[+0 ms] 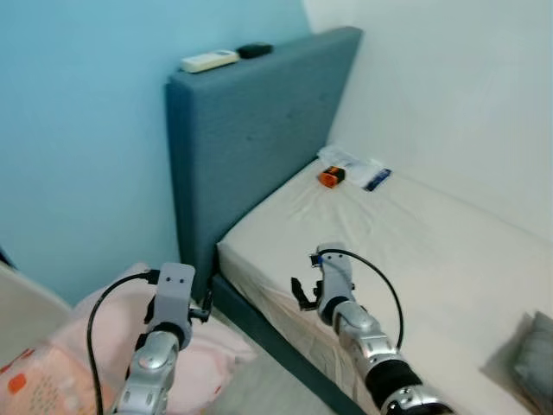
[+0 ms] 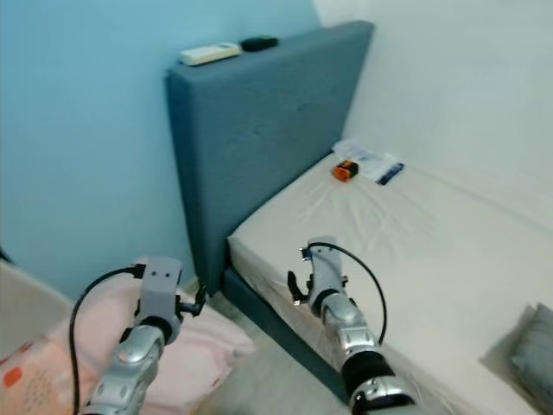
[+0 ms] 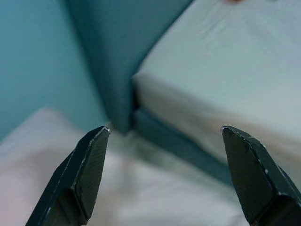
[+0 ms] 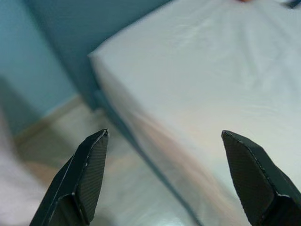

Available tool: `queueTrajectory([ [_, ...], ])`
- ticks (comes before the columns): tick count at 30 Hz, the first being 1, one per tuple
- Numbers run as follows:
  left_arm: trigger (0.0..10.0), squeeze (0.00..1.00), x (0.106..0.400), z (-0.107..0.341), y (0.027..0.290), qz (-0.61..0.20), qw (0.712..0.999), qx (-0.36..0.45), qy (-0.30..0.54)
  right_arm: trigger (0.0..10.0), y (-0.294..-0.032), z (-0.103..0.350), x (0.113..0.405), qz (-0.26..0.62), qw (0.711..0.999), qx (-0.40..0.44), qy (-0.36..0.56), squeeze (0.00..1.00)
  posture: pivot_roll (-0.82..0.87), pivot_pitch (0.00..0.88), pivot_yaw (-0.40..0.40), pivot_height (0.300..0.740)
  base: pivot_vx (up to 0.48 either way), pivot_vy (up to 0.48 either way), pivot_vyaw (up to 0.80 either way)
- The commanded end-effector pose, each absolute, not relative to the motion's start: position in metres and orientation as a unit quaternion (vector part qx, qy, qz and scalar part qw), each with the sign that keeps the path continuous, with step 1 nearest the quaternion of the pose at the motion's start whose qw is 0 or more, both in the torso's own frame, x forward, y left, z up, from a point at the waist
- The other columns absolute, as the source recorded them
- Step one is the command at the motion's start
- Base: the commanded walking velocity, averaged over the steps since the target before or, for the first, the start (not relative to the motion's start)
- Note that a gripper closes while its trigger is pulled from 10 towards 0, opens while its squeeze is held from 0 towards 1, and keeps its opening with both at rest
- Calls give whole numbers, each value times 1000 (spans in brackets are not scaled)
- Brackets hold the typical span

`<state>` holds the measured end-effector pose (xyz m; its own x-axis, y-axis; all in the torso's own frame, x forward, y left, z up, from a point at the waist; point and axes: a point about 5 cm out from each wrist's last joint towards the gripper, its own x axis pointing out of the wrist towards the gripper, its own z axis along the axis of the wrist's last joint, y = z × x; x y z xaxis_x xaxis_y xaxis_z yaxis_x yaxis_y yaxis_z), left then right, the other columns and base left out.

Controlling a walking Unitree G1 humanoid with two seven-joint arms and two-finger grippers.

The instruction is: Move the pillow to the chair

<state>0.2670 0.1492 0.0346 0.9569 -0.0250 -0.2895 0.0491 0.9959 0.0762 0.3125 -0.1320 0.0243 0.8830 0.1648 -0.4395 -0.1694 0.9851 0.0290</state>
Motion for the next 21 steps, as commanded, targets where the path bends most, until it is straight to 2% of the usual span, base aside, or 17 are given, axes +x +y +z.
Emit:
queueTrajectory([
  [1, 10000, 0, 264, 32, 151, -15, 988, 36, 149, 10000, -130, 23, 312, 87, 969, -2, 233, 0, 80, 0, -133, 708, 0, 0, -800],
  [21, 10000, 0, 265, 37, 146, -34, 990, 26, 135, 10000, -132, 22, 312, 82, 968, -1, 236, 0, 72, 0, -121, 708, 0, 0, -800],
])
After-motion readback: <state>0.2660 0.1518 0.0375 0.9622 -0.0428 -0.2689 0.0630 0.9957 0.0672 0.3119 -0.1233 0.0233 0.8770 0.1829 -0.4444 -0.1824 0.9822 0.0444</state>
